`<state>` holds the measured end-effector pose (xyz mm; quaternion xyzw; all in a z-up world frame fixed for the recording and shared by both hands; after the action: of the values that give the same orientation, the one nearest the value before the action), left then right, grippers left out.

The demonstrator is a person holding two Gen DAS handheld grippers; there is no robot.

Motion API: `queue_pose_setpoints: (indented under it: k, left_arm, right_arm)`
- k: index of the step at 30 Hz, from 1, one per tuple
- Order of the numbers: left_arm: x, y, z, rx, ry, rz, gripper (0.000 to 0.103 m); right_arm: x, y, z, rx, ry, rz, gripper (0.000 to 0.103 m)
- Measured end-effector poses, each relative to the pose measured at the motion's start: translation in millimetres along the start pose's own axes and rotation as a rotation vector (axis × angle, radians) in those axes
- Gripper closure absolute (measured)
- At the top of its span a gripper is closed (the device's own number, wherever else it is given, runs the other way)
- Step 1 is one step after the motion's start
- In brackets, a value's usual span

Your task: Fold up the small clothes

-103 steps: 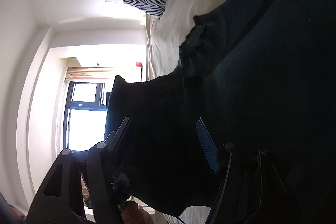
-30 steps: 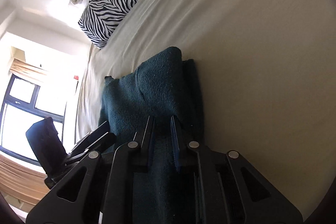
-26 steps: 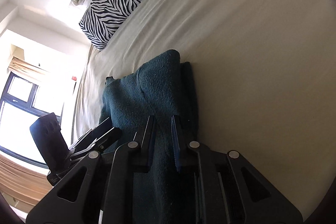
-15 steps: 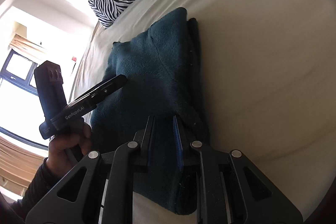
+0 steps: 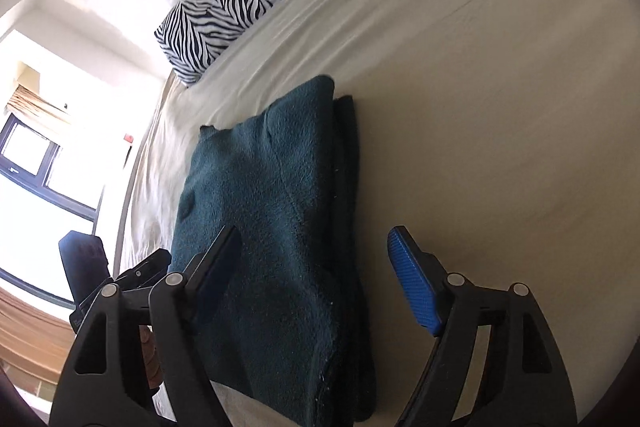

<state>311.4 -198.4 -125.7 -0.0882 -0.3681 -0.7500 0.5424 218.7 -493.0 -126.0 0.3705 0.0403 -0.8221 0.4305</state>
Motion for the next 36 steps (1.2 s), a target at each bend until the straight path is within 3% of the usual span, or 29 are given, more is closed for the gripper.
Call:
queue_pose_setpoints:
  k: [2,4,5,6,11,12,16,20,21,26,30,33,36]
  left_arm:
    - [0.0,0.7,-14.3,-0.040,-0.019,0.014,0.024]
    - [2.8,1.4,-26.3,-0.068,-0.034,0.011,0.024]
    - [4.7,3.5,-30.6,-0.075,-0.027,0.000,0.027]
    - [6.2,5.3,-33.4,-0.084,-0.013,-0.006,0.031]
    - [9.5,9.5,-33.7,-0.116,0.020,-0.012,0.053]
    - [10.4,8.0,-30.5,-0.113,0.026,-0.020,0.057]
    - [18.1,-0.3,-4.5,-0.098,0.045,-0.054,0.061]
    - [22.9,-12.0,48.9,-0.036,0.068,-0.119,0.061]
    - [20.7,-16.7,67.0,-0.018,0.075,-0.130,0.061]
    - [-9.4,-47.4,145.6,0.032,0.105,-0.139,0.061]
    - [-43.6,-80.8,192.7,0.046,0.149,-0.133,0.061]
    - [-67.9,-107.6,210.9,0.041,0.170,-0.119,0.061]
    - [-96.8,-130.7,210.4,0.017,0.163,-0.076,0.060]
  right_arm:
    - [1.1,2.7,-22.4,-0.047,0.007,-0.022,0.030]
    - [2.7,9.0,-34.5,-0.056,0.014,-0.039,0.040]
    - [2.6,13.4,-39.6,-0.059,0.007,-0.049,0.052]
    - [2.4,14.9,-44.4,-0.069,-0.001,-0.057,0.064]
    - [-21.0,10.2,-60.6,-0.072,-0.166,0.073,0.077]
    - [-21.0,10.2,-60.6,-0.072,-0.166,0.073,0.079]
    - [-52.9,-1.6,-47.2,-0.009,-0.250,0.171,0.082]
    - [-115.8,-36.8,-20.2,0.033,-0.245,0.294,0.083]
    - [-115.8,-36.8,-20.2,0.033,-0.245,0.294,0.083]
    - [-180.9,-94.5,-9.8,0.022,-0.146,0.357,0.083]
    - [-222.6,-145.0,-25.4,-0.017,-0.073,0.385,0.083]
    - [-235.7,-191.7,-47.6,-0.077,-0.015,0.362,0.083]
    - [-234.4,-211.2,-62.6,-0.112,-0.001,0.332,0.083]
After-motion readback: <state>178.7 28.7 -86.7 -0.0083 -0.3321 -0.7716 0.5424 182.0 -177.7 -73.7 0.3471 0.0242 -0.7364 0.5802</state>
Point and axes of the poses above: each gripper's, at about its wrist camera, not at the fingertips, and z roughly against the way its jaws point, x to its right, y to its top, the point moved 6 cm from there along -z, roughly the way its jaws point, and after that the axes turned 7 degrees about -z, right-handed, at the moved point
